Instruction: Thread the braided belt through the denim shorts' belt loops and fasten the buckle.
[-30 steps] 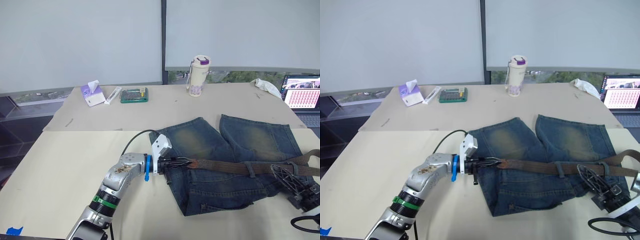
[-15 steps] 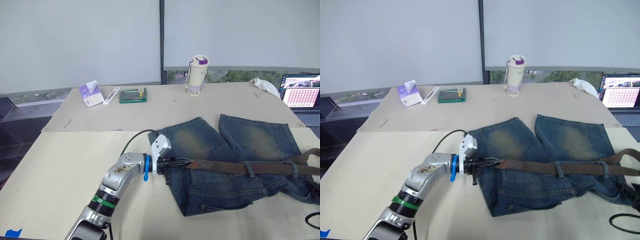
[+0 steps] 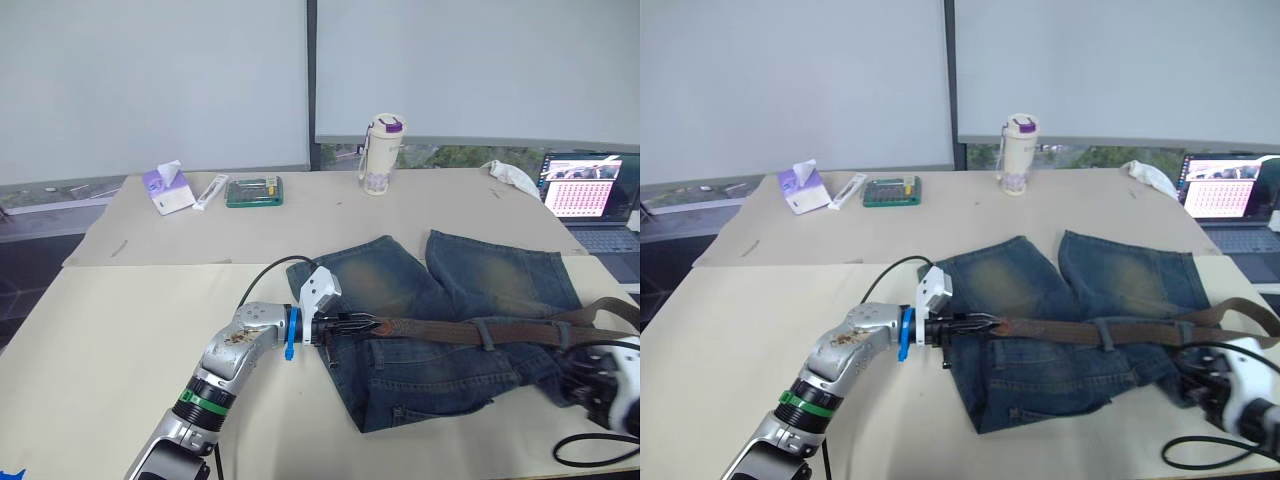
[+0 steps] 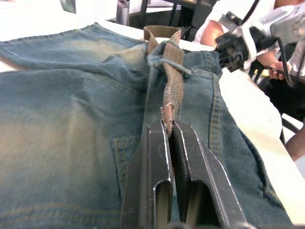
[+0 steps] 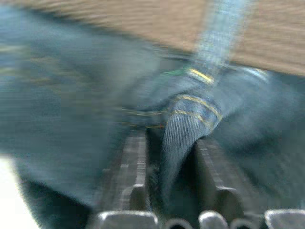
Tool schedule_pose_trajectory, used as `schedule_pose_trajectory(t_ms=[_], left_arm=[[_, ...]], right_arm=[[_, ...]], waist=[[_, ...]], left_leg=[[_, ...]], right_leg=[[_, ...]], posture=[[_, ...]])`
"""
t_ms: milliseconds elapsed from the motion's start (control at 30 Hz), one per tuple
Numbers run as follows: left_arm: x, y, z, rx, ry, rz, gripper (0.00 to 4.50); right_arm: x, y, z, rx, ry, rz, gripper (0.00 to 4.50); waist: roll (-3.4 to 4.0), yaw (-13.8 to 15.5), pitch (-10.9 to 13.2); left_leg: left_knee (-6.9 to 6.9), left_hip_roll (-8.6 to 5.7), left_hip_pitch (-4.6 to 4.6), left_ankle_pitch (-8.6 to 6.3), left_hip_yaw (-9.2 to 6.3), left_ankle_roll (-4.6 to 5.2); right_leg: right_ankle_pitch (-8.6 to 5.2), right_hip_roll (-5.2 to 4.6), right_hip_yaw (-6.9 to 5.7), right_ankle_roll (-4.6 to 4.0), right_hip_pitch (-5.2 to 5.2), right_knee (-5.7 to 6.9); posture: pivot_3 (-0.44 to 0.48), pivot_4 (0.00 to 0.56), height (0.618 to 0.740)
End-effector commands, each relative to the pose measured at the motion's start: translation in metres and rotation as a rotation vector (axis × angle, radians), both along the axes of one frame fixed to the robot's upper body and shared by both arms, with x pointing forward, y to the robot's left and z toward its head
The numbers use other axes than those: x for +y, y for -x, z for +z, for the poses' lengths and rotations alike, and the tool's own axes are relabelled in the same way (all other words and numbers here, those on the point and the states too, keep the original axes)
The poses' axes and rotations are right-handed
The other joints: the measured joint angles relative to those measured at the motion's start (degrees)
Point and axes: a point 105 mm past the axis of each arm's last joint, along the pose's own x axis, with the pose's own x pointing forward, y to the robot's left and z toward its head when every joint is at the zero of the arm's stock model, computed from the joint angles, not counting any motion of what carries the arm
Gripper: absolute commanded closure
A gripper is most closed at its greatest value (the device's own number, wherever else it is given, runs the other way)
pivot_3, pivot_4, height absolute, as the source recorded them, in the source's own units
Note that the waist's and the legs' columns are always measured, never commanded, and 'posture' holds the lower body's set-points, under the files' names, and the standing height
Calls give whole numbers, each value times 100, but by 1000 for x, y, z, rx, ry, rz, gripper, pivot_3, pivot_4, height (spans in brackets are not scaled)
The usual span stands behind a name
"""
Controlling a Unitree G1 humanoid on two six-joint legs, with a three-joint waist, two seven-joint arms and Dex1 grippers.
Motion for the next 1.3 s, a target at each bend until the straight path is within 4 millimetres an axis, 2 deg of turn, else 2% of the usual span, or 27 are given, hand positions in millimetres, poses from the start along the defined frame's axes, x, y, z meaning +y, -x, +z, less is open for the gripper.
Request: schedule_pose_trajectory(t_ms=[33, 133, 200, 233, 300, 367, 500, 567, 700, 867, 900, 967, 1033, 1200, 1300], left_arm=[[-4, 1, 16, -55, 19, -22, 4500], [-4, -1, 17, -60, 18, -20, 4500], [-5, -2, 17, -62, 18, -20, 4500], [-5, -2, 18, -63, 17, -21, 4500], [-6, -3, 18, -64, 17, -22, 4500], [-7, -3, 18, -66, 17, -25, 4500], [-8, -3, 19, -71, 20, -25, 4500], [-8, -4, 19, -72, 20, -22, 4500], [-7, -3, 18, -69, 21, -22, 4500], [-10, -3, 18, -60, 34, -20, 4500], [-10, -3, 18, -60, 34, -21, 4500], [-10, -3, 18, -61, 35, -19, 4500], [-9, -4, 18, -62, 34, -17, 4500], [-8, -4, 18, -61, 35, -10, 4500], [-8, -4, 18, -63, 35, -10, 4500]], right_arm=[[54, 4, -33, 129, -143, 110, 4485], [74, -15, -32, 82, -171, 104, 4485], [77, -34, -32, 43, -156, 43, 4485], [74, -39, -33, 32, -134, 13, 4485], [50, -58, -33, -25, -49, -156, 4485], [29, -68, -32, -60, -25, -321, 4485], [-7, -62, -30, -64, 134, -403, 4485], [-27, -54, -23, -77, 183, -434, 4485], [-55, -43, -6, -117, 231, -469, 4485], [-79, -35, 23, -200, 348, -455, 4485], [-78, -34, 27, -209, 359, -418, 4485], [-69, -32, 33, -211, 350, -326, 3568], [-62, -28, 38, -188, 348, -236, 2898], [-61, -13, 66, -151, 386, -96, 1183], [-54, -7, 79, -140, 374, -14, 154]], waist=[[-17, -32, -8], [-22, -68, -10], [-39, -110, -11], [-40, -124, -12], [-40, -132, -12], [-42, -126, -13], [-18, 7, -27], [-12, 130, -30], [2, 300, -29], [49, 318, -20], [60, 308, -13], [80, 281, 2], [109, 243, 7], [124, 183, 12], [128, 152, 14]], left_leg=[[0, 5, 2, -1, 0, -1], [0, 26, 14, -11, 8, -8], [-2, 47, 24, -15, 20, -7], [-7, 62, 36, -18, 34, -9], [-7, 71, 53, -22, 48, -13], [-8, 75, 64, -23, 55, -13], [-5, 53, 72, -23, 57, -13], [4, 27, 75, -22, 55, -13], [19, -7, 62, -21, 47, -11], [17, -28, 53, -23, 51, -3], [17, -28, 52, -26, 52, 1], [17, -29, 45, -27, 53, 4], [16, -30, 8, -28, 53, 6], [17, -27, -1, -29, 55, 6], [17, -26, -2, -29, 55, 6]], right_leg=[[2, 6, 1, -4, 0, 0], [18, 37, 18, -37, 0, 0], [25, 52, 26, -51, 0, 0], [31, 64, 34, -61, 1, -1], [33, 76, 49, -66, 4, 2], [33, 81, 57, -67, 11, 2], [36, 63, 65, -74, 6, 5], [36, 41, 63, -72, 2, 3], [35, 16, 76, -56, 6, -3], [21, -5, 75, -33, 5, -2], [20, -5, 76, -31, 4, -2], [18, -8, 76, -27, 1, -2], [14, -9, 77, -22, 0, 0], [13, -1, 75, -19, -5, 0], [12, 0, 75, -17, -5, -1]], posture=[[0, 150, 740], [0, 150, 740], [0, 150, 740], [0, 150, 740], [0, 150, 740], [0, 150, 740], [0, 150, 740], [0, 150, 740], [0, 150, 740], [0, 150, 740], [0, 150, 740], [0, 150, 740], [0, 150, 740], [0, 150, 740], [0, 150, 740]])
